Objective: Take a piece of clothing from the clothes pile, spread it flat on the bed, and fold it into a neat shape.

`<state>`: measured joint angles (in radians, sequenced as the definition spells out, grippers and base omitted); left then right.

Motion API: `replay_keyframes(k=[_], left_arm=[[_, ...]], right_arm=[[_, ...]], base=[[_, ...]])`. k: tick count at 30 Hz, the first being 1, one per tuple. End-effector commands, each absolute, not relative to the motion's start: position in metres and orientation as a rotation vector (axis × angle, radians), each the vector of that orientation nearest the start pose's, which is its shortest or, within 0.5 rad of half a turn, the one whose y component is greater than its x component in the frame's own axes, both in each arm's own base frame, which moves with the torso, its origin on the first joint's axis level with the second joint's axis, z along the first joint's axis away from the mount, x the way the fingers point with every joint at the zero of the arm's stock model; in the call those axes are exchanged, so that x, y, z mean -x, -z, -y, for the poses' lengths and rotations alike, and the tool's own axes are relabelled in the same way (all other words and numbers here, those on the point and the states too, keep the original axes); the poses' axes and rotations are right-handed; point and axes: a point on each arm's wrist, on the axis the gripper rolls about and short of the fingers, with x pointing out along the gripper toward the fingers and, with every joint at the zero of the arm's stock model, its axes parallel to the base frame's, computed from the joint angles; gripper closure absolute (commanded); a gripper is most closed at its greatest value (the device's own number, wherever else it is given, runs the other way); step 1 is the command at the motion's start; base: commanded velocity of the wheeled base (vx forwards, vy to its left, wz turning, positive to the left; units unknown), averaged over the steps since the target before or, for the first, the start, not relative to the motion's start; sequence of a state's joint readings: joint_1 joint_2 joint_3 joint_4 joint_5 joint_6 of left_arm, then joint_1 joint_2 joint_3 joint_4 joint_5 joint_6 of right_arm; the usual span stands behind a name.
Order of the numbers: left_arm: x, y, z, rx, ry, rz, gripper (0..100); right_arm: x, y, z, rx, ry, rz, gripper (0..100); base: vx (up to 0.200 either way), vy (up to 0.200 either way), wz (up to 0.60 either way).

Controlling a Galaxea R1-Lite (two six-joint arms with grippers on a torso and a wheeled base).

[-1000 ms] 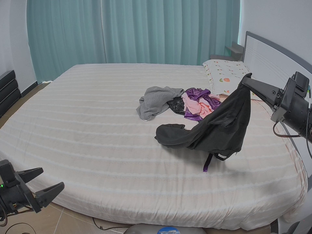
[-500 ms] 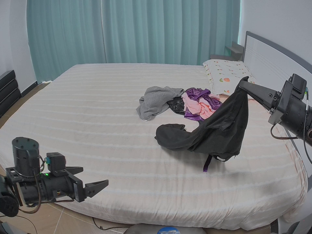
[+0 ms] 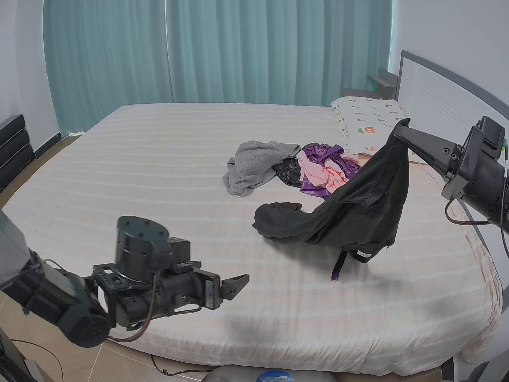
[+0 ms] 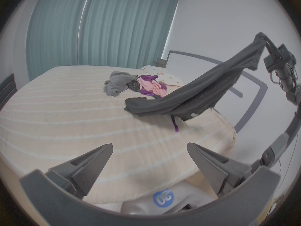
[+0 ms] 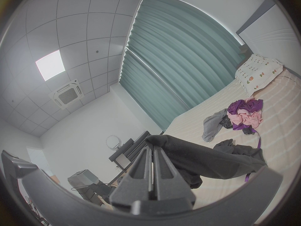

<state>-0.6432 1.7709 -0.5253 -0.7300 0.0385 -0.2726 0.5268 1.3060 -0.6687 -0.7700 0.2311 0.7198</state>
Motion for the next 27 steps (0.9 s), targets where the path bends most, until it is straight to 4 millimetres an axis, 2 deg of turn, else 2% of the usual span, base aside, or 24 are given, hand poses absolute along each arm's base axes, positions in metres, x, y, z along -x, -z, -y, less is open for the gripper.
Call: replay_keyframes(k=[1,2,4,5,6,7,14,21,27], left_arm=[[-0.241,-0.088,0.209,0.120,0.527,-0.566,0],[-0.247,-0.087,0.214,0.131,0.519,-0.560,0],[-0.247,-0.087,0.214,0.131,0.519,-0.560,0],[-0.263,-0.084,0.227,0.180,0.477,-0.543,0],[-0.263,-0.084,0.227,0.180,0.477,-0.543,0],[-0.276,-0.085,0.239,0.239,0.456,-0.521,0],[-0.300,-0.100,0.260,0.302,0.480,-0.448,0],[-0.300,-0.110,0.276,0.307,0.519,-0.434,0],[-0.305,-0.124,0.280,0.335,0.524,-0.381,0]], right_arm=[[-0.175,-0.267,-0.114,-0.703,-0.806,-0.127,100],[-0.175,-0.269,-0.115,-0.704,-0.813,-0.121,100],[-0.175,-0.269,-0.115,-0.704,-0.813,-0.121,100],[-0.176,-0.281,-0.116,-0.711,-0.828,-0.086,100],[-0.176,-0.281,-0.116,-0.711,-0.828,-0.086,100],[-0.177,-0.281,-0.119,-0.710,-0.835,-0.094,100],[-0.184,-0.274,-0.128,-0.706,-0.839,-0.128,100],[-0.194,-0.273,-0.134,-0.705,-0.835,-0.137,100],[-0.190,-0.279,-0.135,-0.709,-0.854,-0.117,100]], base=[[0.000,0.000,0.00],[0.000,0.000,0.00],[0.000,0.000,0.00],[0.000,0.000,0.00],[0.000,0.000,0.00],[0.000,0.000,0.00],[0.000,0.000,0.00],[0.000,0.000,0.00],[0.000,0.000,0.00]])
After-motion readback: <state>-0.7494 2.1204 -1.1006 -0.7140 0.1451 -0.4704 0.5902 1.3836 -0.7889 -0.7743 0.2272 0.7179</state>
